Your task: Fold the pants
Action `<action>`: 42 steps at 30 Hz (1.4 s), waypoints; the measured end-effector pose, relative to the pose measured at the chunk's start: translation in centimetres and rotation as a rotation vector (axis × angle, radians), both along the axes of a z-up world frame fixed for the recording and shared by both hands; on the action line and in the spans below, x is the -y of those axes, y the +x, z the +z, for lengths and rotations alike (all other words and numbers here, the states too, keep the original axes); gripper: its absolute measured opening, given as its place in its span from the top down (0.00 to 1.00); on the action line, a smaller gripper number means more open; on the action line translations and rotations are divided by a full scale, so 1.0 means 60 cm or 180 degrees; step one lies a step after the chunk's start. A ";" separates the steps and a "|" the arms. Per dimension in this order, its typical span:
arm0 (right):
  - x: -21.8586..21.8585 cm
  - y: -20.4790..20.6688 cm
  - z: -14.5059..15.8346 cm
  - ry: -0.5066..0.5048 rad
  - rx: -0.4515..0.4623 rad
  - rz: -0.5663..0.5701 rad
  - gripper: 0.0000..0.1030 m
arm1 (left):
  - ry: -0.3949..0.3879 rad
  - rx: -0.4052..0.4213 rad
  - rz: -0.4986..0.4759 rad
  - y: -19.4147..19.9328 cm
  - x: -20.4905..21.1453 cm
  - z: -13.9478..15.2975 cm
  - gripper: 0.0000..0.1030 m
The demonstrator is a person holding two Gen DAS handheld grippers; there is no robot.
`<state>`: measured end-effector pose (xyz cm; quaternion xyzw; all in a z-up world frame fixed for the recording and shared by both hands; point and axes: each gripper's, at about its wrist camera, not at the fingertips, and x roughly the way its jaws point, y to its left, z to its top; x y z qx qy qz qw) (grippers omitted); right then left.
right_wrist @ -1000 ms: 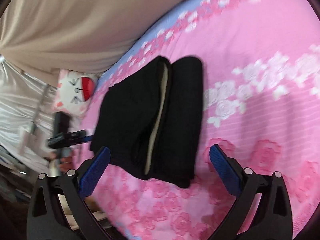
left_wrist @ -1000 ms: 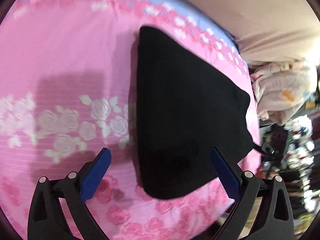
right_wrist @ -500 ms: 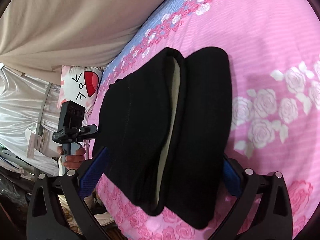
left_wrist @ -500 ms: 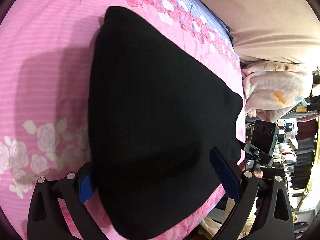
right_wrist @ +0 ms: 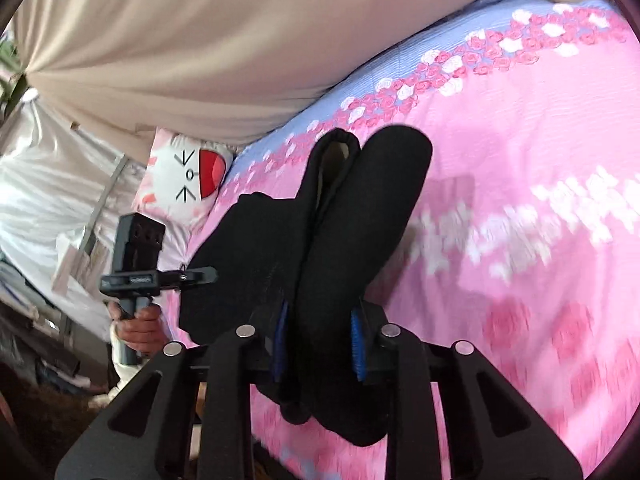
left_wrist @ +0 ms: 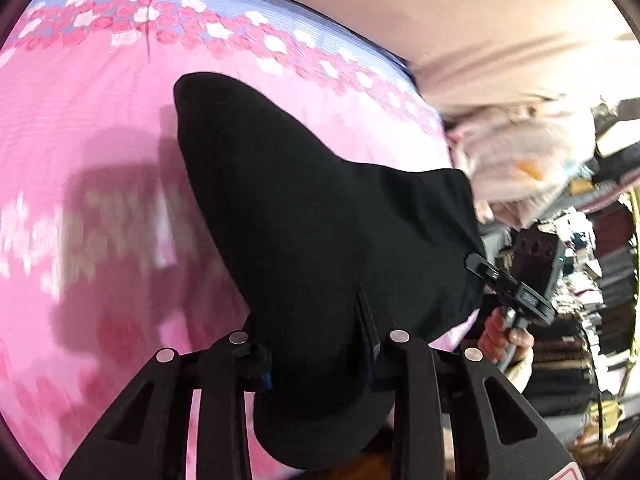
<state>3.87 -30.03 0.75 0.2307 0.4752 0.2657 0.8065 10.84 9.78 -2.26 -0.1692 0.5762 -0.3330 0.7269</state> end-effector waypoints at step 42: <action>-0.075 0.025 0.456 -0.0443 0.2482 -0.0020 0.76 | -0.0160 0.2620 -0.0003 -0.061 0.040 0.472 0.70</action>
